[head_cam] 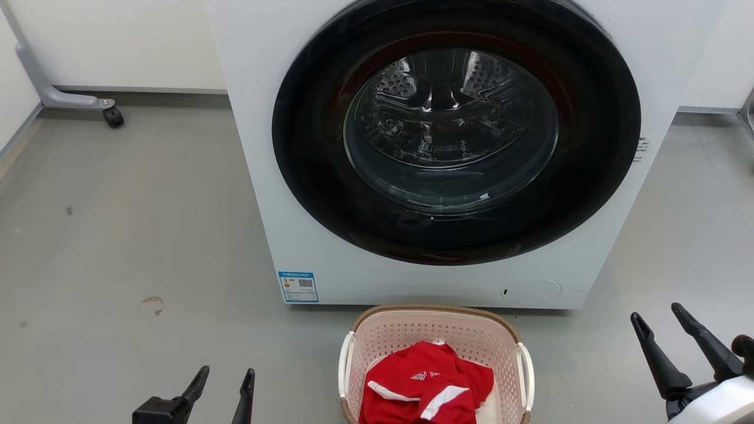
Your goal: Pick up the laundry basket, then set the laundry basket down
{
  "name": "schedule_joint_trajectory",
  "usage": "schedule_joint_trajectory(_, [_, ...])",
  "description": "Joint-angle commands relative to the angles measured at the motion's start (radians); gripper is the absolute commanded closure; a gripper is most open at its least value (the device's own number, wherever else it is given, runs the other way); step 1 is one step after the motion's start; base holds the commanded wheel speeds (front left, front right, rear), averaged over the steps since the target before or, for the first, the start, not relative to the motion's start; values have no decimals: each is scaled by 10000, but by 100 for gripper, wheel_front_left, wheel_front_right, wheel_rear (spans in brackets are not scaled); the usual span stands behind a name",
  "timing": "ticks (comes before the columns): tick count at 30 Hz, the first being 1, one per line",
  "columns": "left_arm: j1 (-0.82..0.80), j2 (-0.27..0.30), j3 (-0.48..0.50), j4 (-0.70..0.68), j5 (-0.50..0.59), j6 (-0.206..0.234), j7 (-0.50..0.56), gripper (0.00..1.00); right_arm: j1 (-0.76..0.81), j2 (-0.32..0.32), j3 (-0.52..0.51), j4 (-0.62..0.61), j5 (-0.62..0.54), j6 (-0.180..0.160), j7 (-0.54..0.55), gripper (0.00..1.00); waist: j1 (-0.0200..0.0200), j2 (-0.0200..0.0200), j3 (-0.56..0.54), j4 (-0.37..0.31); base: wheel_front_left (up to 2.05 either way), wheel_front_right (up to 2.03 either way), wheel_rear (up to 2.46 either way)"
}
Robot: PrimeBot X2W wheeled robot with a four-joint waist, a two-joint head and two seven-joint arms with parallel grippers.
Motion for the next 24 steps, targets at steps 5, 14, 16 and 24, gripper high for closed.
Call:
schedule_joint_trajectory(5, [-318, 357, 310, -321, 0, 103, 226, 0, -319, -267, 143, -180, -76, -36, -92, 0, 0, -1, -19, -12, 0, 0, 0])
schedule_joint_trajectory(14, [-411, 604, 285, -449, -172, 50, 733, 0, -378, -307, 315, -72, -29, -36, -59, 0, 0, -1, -23, 0, 0, 0, 0])
schedule_joint_trajectory(16, [-400, 645, 297, -484, -207, 33, 759, 0, -392, -311, 351, -61, -24, -36, -60, 0, 0, -1, -37, -9, 0, 0, 0])
schedule_joint_trajectory(24, [-373, 673, 288, -580, -321, -39, 776, 0, -441, -332, 453, -32, -21, -36, -68, 0, 0, -1, -71, -21, 0, 0, 0])
